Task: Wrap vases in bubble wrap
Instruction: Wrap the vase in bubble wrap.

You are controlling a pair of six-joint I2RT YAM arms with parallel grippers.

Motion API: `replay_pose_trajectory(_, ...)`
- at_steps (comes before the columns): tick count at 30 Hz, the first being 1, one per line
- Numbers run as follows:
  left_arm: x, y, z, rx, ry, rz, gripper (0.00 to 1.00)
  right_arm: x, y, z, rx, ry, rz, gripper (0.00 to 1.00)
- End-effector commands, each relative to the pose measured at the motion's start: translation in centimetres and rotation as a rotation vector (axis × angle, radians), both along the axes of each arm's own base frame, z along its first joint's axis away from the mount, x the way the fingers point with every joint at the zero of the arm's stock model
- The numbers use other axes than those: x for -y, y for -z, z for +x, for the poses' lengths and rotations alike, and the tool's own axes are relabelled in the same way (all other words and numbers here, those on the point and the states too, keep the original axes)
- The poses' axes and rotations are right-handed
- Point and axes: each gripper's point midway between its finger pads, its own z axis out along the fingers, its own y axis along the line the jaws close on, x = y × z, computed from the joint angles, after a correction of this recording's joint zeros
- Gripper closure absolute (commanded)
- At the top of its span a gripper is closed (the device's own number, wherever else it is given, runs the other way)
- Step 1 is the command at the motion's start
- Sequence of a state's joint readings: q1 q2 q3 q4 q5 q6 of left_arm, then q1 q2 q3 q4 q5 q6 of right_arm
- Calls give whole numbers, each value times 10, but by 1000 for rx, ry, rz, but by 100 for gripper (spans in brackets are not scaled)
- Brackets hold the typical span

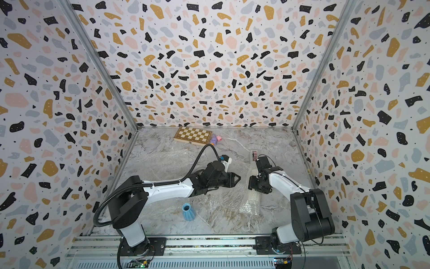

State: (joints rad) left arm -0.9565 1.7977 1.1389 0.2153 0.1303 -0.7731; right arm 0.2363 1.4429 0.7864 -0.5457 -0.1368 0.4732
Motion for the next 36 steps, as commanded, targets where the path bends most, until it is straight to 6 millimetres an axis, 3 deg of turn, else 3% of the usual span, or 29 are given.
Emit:
replay_pose_trajectory(1,22,-20,14,-5,40,-106,53,-1,-6,0,13,-9,5,42)
replay_pose_trajectory(9,58,-27,34,-3,106,-205,57,-10,-4,-2,15,-8,59,43)
replay_pose_trajectory(17,89,3,61,14,136,-150,56,-13,-2,-4,3,-21,73,43)
replay_pose_trajectory(25,90,49,98,-10,54,-82,61,-17,-9,-5,7,-32,104,43)
replay_pose_trajectory(31,102,71,98,-48,74,-83,66,-11,-16,0,26,-29,63,43)
replay_pose_trajectory(36,85,76,88,-56,71,-22,67,-1,-19,4,28,-20,-7,43)
